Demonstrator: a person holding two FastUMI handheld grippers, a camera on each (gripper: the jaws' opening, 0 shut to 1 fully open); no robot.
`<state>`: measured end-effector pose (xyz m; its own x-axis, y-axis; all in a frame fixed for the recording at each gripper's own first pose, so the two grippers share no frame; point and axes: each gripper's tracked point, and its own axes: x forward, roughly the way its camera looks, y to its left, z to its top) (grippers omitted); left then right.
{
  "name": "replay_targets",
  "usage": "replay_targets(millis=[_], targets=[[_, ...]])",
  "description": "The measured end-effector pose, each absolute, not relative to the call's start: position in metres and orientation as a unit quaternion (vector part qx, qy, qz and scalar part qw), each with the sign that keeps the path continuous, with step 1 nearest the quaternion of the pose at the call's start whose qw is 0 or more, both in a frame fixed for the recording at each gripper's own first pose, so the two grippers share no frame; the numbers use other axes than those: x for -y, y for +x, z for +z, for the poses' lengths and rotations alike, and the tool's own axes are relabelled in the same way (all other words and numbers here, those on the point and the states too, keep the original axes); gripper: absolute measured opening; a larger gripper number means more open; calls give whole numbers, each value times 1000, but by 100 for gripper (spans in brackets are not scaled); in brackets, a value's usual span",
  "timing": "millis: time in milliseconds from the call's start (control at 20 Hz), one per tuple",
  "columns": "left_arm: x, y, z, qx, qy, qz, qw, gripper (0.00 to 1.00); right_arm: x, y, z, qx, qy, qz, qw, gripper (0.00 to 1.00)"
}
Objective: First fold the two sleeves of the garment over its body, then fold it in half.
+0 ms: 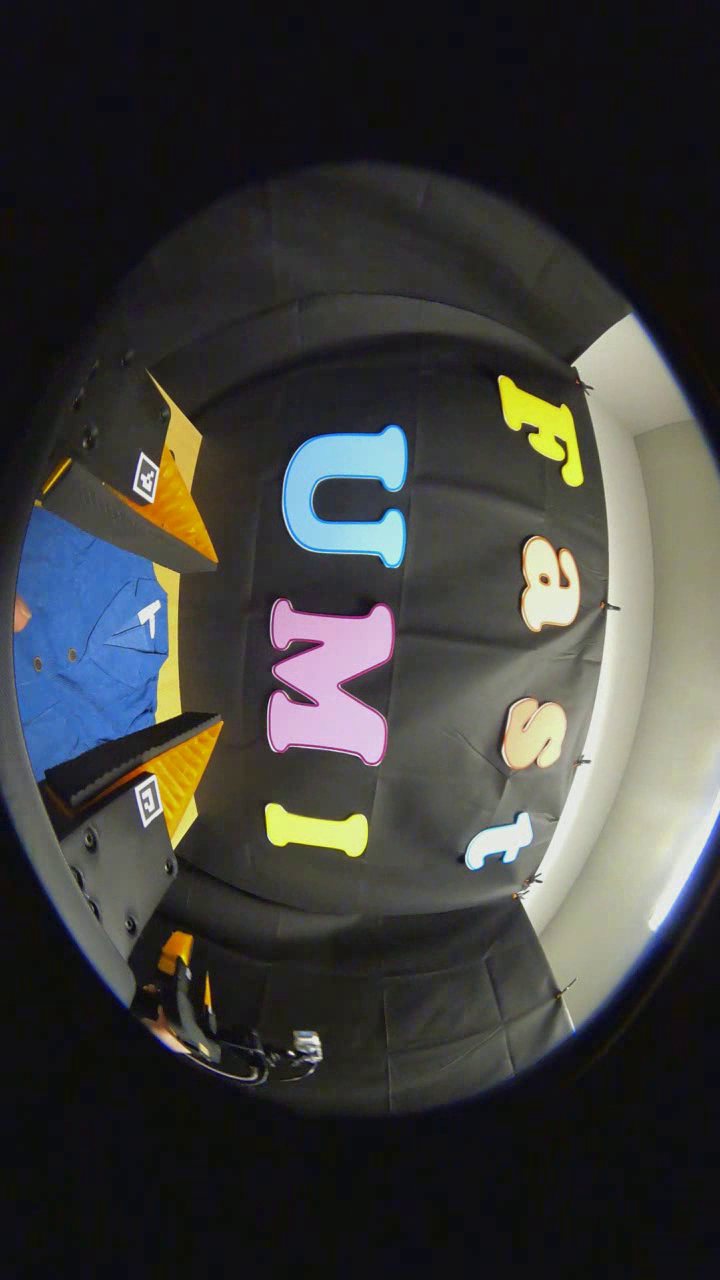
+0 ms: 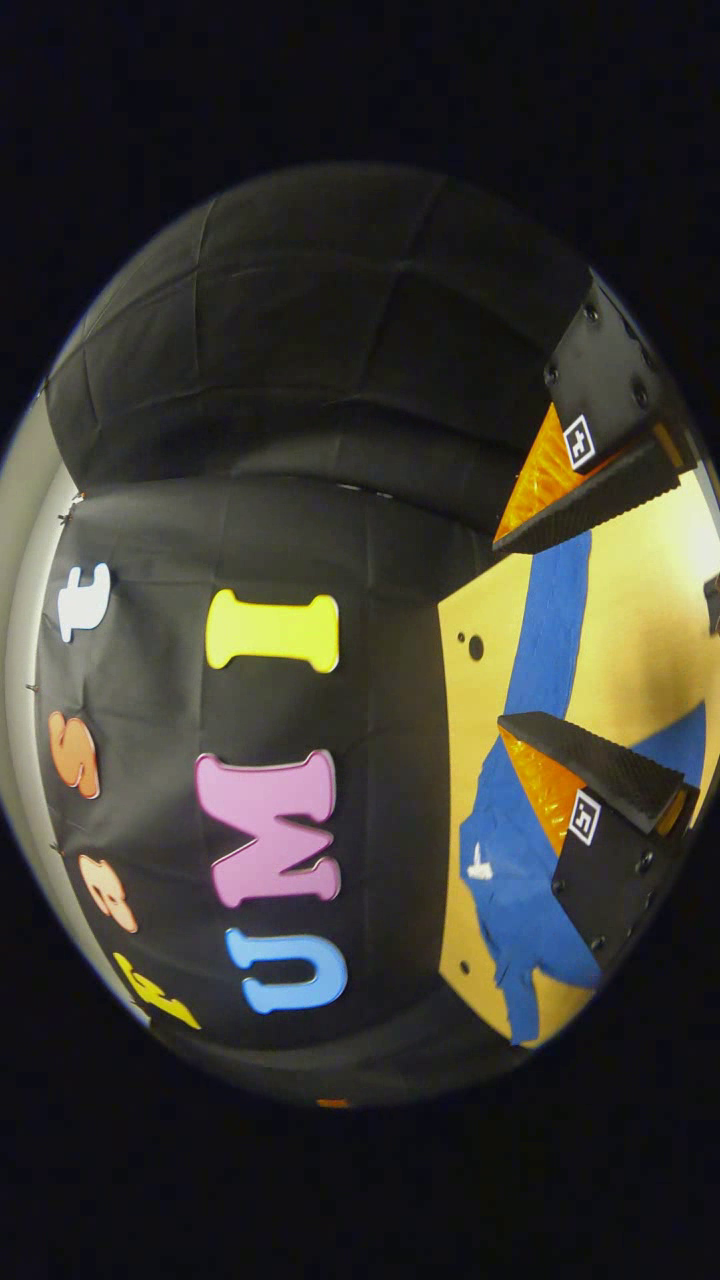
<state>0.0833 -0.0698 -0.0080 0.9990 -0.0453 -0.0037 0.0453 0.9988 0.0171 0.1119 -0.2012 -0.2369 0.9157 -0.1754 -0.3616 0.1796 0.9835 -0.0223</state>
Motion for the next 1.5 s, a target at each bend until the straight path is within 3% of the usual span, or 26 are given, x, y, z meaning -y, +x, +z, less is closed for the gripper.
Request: replay_targets(millis=[200, 400, 450, 700, 850, 900, 1100, 1200, 1250, 1500], targets=[[104, 122, -18, -28, -2, -21, 999, 81, 234, 127, -349, -275, 41, -79, 957, 100], [129, 155, -22, -44, -8, 3, 999, 81, 282, 149, -437, -343, 110, -133, 923, 100], [135, 160, -25, -49, -3, 8, 999, 81, 289, 153, -457, -360, 124, -138, 914, 94], [163, 174, -34, -67, 24, 9, 997, 81, 304, 157, -513, -423, 155, -143, 881, 98], [170, 180, -35, -68, 42, 12, 997, 81, 307, 168, -511, -406, 178, -157, 882, 97], [173, 182, -35, -67, 44, 11, 997, 81, 306, 171, -512, -404, 185, -164, 881, 87], [180, 186, -40, -76, 34, 9, 996, 81, 306, 175, -515, -412, 227, -170, 866, 17], [178, 186, -38, -75, 35, 7, 997, 81, 310, 177, -516, -409, 225, -180, 866, 17], [174, 186, -38, -74, 37, 9, 997, 81, 311, 178, -516, -408, 216, -181, 868, 1], [153, 176, -29, -62, 36, 18, 997, 80, 304, 189, -481, -385, 185, -168, 888, 1]])
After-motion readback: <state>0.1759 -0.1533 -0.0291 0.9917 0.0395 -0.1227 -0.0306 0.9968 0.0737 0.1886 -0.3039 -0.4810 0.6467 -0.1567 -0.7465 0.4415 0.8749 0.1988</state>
